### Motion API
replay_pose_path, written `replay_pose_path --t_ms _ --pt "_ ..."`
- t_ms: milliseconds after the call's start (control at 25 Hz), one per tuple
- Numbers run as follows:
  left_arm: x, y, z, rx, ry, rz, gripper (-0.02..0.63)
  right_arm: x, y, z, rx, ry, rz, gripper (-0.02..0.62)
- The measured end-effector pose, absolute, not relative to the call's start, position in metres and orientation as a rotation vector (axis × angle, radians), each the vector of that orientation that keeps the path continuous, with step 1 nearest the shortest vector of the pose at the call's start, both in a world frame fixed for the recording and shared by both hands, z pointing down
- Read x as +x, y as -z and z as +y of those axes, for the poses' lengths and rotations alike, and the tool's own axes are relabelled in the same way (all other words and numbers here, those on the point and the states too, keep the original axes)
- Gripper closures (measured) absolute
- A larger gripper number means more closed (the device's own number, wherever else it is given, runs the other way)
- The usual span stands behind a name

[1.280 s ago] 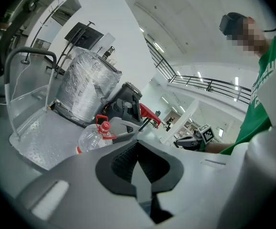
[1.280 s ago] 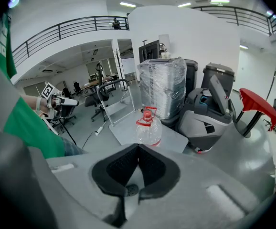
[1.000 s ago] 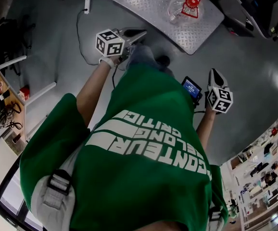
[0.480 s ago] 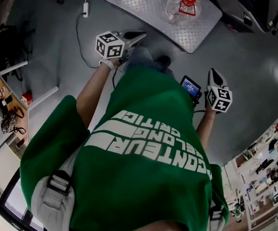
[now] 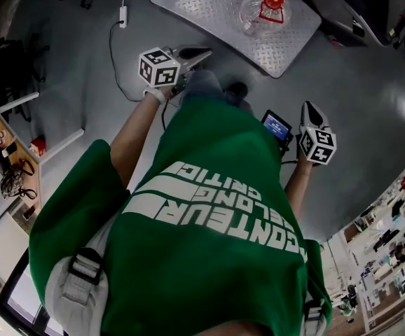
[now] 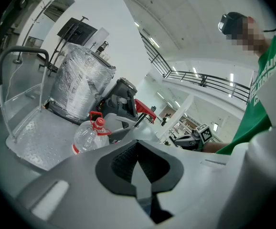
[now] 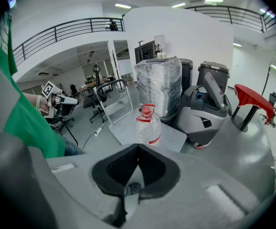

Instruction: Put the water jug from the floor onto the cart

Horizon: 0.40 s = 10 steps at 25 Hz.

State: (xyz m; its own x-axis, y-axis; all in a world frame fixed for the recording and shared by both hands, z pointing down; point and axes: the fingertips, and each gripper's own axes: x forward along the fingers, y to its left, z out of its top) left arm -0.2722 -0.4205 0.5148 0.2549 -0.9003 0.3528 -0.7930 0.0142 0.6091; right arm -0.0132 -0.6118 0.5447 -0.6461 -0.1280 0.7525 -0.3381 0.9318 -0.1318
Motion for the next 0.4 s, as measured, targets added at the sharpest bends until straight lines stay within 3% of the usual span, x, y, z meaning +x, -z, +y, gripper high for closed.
replay_pose_path --t_ms 400 --pt "-0.2692 -0.5188 -0.4168 1.795 0.182 -1.537 0.597 -0.0157 -0.5486 -0.6083 0.335 -0.330 -2.275 0.601"
